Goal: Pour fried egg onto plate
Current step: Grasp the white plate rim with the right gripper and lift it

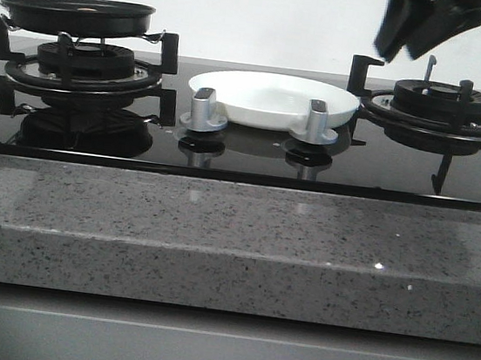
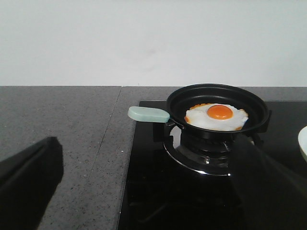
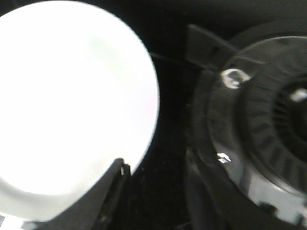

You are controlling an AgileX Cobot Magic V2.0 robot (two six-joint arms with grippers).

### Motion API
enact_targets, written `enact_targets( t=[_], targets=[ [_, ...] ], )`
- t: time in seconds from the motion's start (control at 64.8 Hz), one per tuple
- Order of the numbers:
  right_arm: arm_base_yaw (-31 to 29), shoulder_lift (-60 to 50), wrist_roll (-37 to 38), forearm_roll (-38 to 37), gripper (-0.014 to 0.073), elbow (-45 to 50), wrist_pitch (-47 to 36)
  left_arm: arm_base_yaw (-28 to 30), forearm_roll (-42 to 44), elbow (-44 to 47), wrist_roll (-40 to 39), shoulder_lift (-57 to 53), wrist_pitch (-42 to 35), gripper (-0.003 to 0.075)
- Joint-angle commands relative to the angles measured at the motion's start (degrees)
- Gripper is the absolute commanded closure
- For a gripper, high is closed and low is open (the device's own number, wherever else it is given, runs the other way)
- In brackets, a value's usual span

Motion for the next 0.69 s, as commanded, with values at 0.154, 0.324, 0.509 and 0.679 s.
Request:
enact_targets(
  t=[0.154, 0.324, 0.509, 0.679],
  targets=[
    [0.07, 8.70, -2.85, 3.24, 0.0307, -16.46, 9.35, -0.16, -0.38, -2.22, -0.51, 0.24, -4.94, 0.0029],
    [0.07, 15.72, -2.85, 3.24, 0.0307, -25.80, 15.59, -0.16, -0.38, -2.22, -0.51, 0.24, -4.94, 0.0029],
    [0.07, 21.00, -2.85, 3.24, 0.0307, -33.02, 20.36, -0.16, -0.38, -2.22, -0.51, 0.24, -4.94, 0.0029],
    [0.07, 22.91, -2.85, 3.24, 0.0309, -35.15, 22.24, -0.16, -0.38, -2.22, -0.51, 0.24, -4.94, 0.0029]
  ],
)
